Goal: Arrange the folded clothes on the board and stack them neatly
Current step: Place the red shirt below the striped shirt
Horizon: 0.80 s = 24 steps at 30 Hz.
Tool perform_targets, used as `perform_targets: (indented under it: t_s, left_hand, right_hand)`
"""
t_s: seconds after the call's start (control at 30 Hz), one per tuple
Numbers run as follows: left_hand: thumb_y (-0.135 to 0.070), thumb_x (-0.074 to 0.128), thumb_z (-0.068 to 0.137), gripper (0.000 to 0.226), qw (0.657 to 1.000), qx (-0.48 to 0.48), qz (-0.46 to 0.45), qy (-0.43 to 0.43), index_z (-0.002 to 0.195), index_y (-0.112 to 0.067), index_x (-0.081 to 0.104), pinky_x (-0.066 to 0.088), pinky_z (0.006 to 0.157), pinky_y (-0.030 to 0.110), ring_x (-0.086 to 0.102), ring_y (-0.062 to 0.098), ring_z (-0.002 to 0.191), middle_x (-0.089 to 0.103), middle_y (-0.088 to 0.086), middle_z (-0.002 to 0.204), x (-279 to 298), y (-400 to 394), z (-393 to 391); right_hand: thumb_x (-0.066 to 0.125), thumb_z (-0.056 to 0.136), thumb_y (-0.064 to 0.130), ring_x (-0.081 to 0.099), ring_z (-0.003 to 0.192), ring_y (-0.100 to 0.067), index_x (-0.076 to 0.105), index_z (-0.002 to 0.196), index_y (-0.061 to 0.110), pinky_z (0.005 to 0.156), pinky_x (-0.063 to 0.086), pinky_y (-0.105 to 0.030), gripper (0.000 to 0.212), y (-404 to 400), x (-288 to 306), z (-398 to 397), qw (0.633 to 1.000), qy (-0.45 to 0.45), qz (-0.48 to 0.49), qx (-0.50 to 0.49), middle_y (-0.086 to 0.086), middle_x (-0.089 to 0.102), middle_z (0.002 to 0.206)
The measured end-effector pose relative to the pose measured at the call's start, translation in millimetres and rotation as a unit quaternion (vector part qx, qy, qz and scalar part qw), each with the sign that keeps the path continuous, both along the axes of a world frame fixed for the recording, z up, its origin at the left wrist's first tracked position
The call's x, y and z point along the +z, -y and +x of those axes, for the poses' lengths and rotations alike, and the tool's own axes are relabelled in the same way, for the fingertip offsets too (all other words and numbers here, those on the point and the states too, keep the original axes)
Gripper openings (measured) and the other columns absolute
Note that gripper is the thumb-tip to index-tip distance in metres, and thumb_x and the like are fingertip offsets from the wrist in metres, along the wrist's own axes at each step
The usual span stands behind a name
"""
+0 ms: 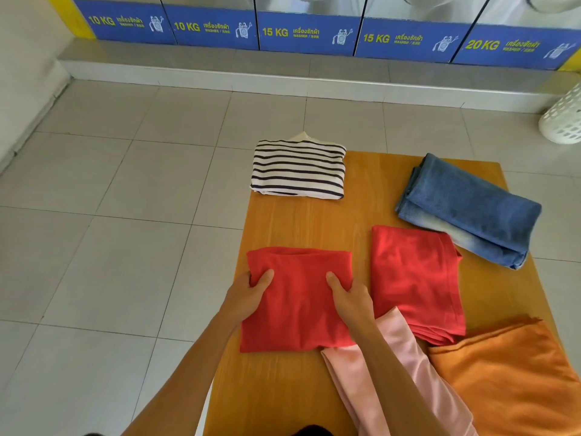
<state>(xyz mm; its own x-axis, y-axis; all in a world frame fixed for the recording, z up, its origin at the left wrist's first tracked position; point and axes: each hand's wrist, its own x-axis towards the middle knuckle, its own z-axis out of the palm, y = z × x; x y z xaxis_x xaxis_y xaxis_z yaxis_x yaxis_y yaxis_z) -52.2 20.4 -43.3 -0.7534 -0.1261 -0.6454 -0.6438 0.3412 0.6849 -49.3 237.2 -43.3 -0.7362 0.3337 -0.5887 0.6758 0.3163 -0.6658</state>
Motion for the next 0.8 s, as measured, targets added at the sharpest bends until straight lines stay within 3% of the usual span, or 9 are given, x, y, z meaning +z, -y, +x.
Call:
perform_targets:
  t_s: [0.13,0.23,0.37,0.57,0.8]
  left_hand:
    - [-0.053,0.054,0.092,0.059,0.999,-0.035,0.024,0.004,0.142,-0.022,0.043,0.05,0.093,0.034,0.059,0.016,0.108,0.058,-0.004,0.128,5,3,-3]
    - [-0.05,0.058,0.092,0.063,1.0,-0.029,0.006,0.01,0.144,-0.019,0.04,0.05,0.099,0.043,0.058,0.024,0.118,0.055,0.001,0.136,5,7,-5]
    - [-0.052,0.058,0.091,0.062,1.0,0.009,0.009,0.003,0.14,-0.017,0.044,0.052,0.096,0.042,0.059,0.024,0.116,0.056,0.002,0.134,5,9,-6]
    - [-0.054,0.058,0.09,0.057,0.996,0.05,0.0,-0.072,0.136,-0.022,0.049,0.052,0.096,0.043,0.06,0.021,0.113,0.059,-0.003,0.127,15,9,-30]
    - [-0.05,0.058,0.092,0.056,0.992,0.06,-0.026,-0.105,0.137,-0.019,0.048,0.053,0.093,0.04,0.06,0.023,0.11,0.059,0.0,0.13,27,17,-79]
  right_hand:
    - [0.06,0.093,0.051,0.062,0.1,-0.024,0.062,0.119,0.01,0.084,0.046,-0.032,0.049,-2,-2,1,1.0,-0.004,-0.014,-0.007,0.001,0.063,0.1]
    - [0.06,0.093,0.05,0.062,0.106,-0.027,0.06,0.121,0.008,0.089,0.048,-0.036,0.051,-2,-5,0,1.0,-0.011,-0.01,-0.012,-0.002,0.063,0.105]
    - [0.058,0.094,0.049,0.064,0.105,-0.029,0.063,0.121,0.007,0.089,0.05,-0.037,0.051,-3,-8,-3,1.0,-0.025,0.003,-0.011,-0.005,0.067,0.107]
    - [0.057,0.095,0.049,0.061,0.117,-0.026,0.056,0.137,0.012,0.101,0.048,-0.042,0.056,-7,-1,-24,0.995,-0.09,-0.021,-0.025,-0.004,0.066,0.125]
    - [0.057,0.096,0.047,0.063,0.101,-0.016,0.061,0.124,0.023,0.093,0.051,-0.038,0.037,-2,12,-79,0.991,-0.117,-0.064,-0.008,0.008,0.067,0.109]
